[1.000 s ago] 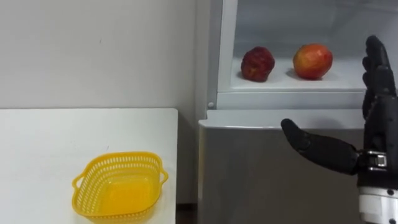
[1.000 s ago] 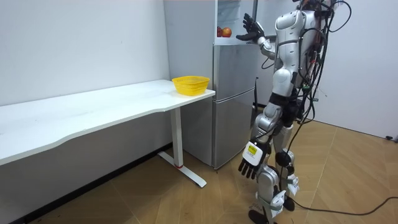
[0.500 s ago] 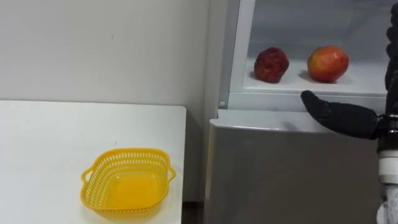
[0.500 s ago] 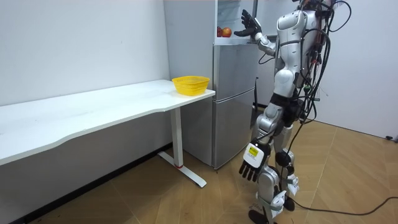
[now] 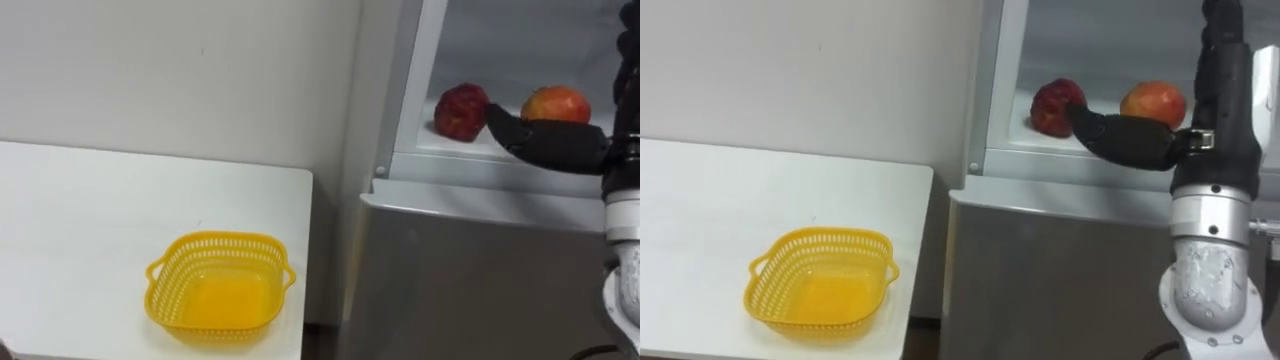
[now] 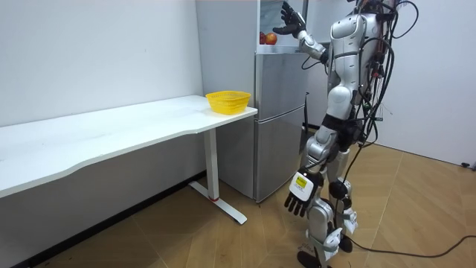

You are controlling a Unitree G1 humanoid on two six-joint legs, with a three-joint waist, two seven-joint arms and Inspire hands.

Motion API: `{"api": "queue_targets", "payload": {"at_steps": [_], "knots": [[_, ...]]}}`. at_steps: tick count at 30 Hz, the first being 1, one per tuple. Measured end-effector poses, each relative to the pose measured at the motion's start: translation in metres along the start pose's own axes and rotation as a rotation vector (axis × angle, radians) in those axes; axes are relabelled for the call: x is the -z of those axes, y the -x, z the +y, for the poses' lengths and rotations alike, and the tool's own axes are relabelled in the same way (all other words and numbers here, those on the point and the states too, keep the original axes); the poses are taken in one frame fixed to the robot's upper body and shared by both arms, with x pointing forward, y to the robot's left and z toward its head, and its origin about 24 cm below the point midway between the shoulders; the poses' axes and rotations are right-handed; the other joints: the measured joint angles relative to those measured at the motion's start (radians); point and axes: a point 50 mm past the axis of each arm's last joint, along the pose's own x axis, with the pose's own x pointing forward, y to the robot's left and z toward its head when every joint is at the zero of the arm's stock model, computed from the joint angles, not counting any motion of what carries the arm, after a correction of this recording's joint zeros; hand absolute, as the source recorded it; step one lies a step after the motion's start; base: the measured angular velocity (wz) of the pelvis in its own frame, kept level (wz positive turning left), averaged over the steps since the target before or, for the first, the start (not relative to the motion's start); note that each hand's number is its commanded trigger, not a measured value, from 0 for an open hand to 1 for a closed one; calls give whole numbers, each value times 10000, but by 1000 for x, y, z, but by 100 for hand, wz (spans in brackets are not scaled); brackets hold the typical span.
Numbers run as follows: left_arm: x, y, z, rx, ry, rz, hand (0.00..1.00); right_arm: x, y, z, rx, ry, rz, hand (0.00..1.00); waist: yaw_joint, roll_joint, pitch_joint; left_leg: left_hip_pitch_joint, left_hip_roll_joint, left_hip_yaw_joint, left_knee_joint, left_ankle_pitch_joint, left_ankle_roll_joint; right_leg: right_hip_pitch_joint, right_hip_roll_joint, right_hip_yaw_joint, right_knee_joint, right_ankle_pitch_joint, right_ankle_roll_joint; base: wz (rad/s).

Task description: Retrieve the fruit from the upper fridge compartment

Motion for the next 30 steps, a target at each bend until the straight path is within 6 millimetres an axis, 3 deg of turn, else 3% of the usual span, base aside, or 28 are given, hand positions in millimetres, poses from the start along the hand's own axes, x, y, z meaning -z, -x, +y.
{"api": "queue_targets", "payload": {"at_steps": [4, 15, 21, 30], "knots": [[1, 0, 1, -49, 131, 42, 0, 2, 0, 2, -394, 12, 114, 0, 12, 51, 27, -80, 3, -26, 5, 0, 0, -75, 4, -15, 0, 0, 0, 0], [-4, 0, 4, -203, -48, -30, 0, 4, -6, 5, -969, 435, 245, 0, 126, 33, 7, -90, 8, -75, 5, 0, 0, -84, 10, -63, 16, 0, 0, 0], [-7, 0, 7, -370, -75, -139, 0, 6, -8, 13, -1542, 699, 377, 0, 195, -81, -70, -98, 6, -133, 4, 0, 0, -55, 6, -118, 17, 0, 0, 3], [-4, 1, 13, -531, -144, -119, 0, 10, -8, 14, -1718, 796, 558, 0, 249, -133, -55, -53, -8, -349, 3, 0, 0, 78, -4, -296, 6, 0, 0, 6]]}}
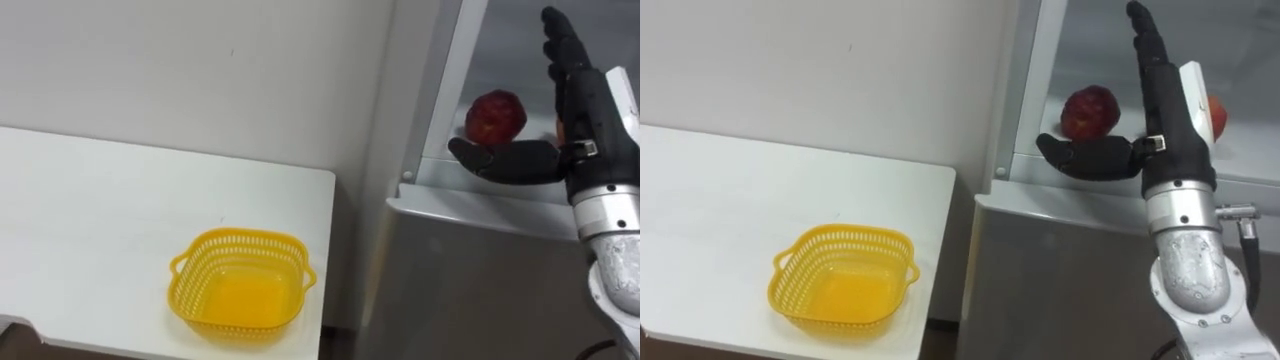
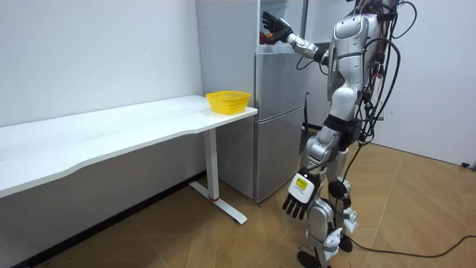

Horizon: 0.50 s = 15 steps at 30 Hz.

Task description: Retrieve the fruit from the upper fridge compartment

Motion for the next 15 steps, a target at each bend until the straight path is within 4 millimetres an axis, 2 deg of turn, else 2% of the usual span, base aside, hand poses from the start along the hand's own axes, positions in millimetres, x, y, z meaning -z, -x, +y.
{"api": "queue_targets", "payload": {"at_steps": [8, 15], "knots": [[-1, 0, 1, -46, -9, -65, 0, 0, 0, -1, 59, 13, -6, 0, 0, -68, 43, -28, 0, -9, 1, 0, 0, -6, -1, -58, -5, 0, 0, 0], [-4, 0, 2, -79, -11, -159, 0, 0, -2, -5, 75, 214, -16, 0, -3, -70, 42, -57, -3, -81, 1, 0, 0, -21, -4, -131, -3, 0, 0, 2]]}}
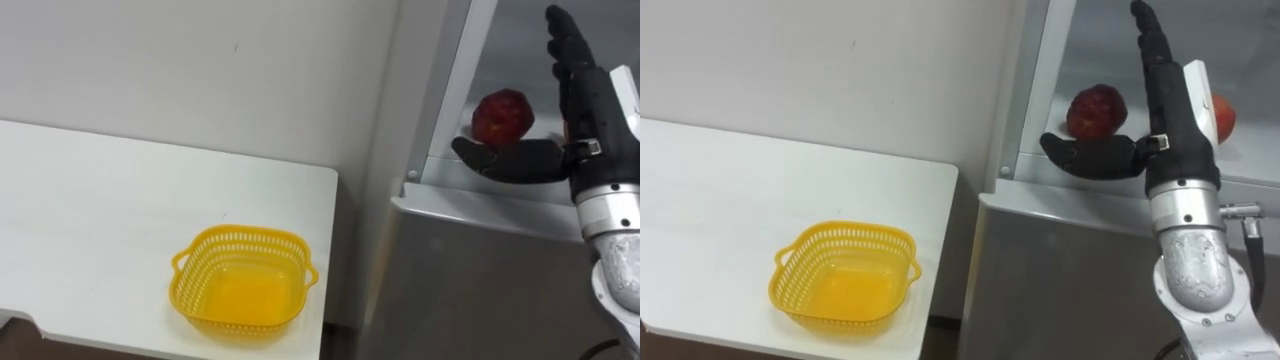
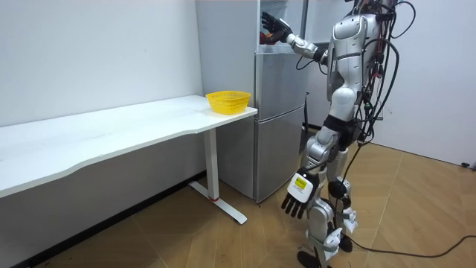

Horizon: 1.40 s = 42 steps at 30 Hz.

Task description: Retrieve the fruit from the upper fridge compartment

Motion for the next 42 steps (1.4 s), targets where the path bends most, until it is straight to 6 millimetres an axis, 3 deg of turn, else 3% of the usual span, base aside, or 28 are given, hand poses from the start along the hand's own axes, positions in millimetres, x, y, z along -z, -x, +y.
{"api": "queue_targets", "payload": {"at_steps": [27, 32, 42], "knots": [[-7, 0, 1, -41, 29, -255, 0, 4, -13, -16, 375, -115, 387, 0, 18, -36, -6, -93, 9, 94, -13, 0, 0, -173, 19, 175, 11, 0, 0, -1], [-10, -1, 2, 35, 49, -342, 0, 3, -24, -16, 487, -157, 490, 0, -3, -18, 3, -124, 6, 91, -15, 0, 0, -201, 10, 170, 8, 0, 0, -2], [-16, -1, 4, 29, 33, -285, 0, 17, -29, -12, 96, 113, 1396, 0, 42, -71, -34, -116, 8, 2, -15, 0, 0, -168, 14, 129, 15, 0, 0, 2]]}}
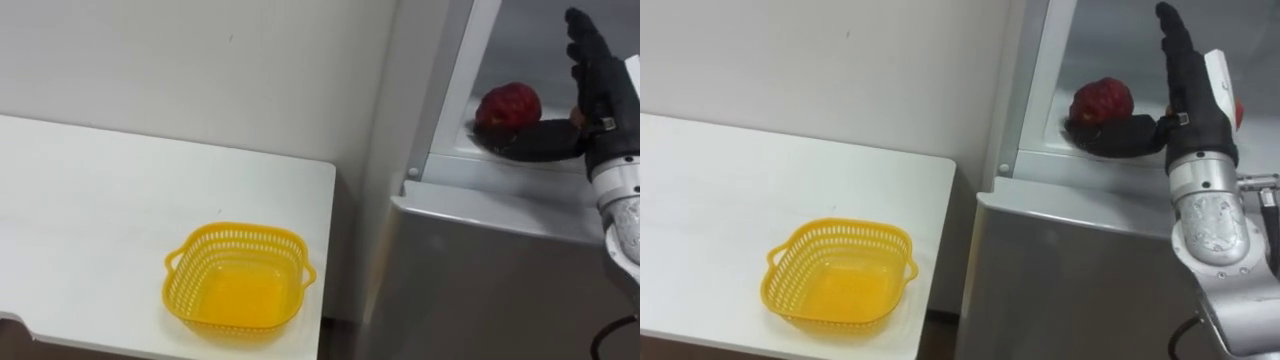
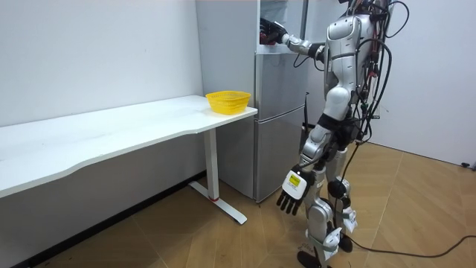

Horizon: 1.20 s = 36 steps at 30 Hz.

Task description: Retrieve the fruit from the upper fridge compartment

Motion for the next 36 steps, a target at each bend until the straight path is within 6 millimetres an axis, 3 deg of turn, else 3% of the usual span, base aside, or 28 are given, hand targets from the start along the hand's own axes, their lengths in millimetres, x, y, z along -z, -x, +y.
{"api": "queue_targets", "payload": {"at_steps": [20, 24, 28, 36], "knots": [[2, 0, 1, -1, -4, 348, 0, 3, -2, 5, -574, 273, 398, 0, 64, -42, -28, 31, 3, -9, 0, 0, 0, 2, 5, -9, -2, 0, 0, 0], [4, 0, 0, -9, -4, 463, 0, 6, -2, 7, -755, 359, 583, 0, 129, -65, -15, 130, 6, -11, -13, 0, 0, 59, 16, 18, 2, 0, 0, -4], [6, 0, 3, -55, -68, 550, 0, 13, -1, 9, -990, 499, 925, 0, 252, -164, 50, 311, 19, -7, -23, 0, 0, 226, 27, 44, -3, 0, 0, -4], [7, 0, 3, -23, -243, 648, 0, 19, -2, 14, -1853, 494, 1286, 0, 142, -189, 53, 61, -42, -142, 219, -1, -1, 183, -35, -121, 3, 0, 0, 6]]}}
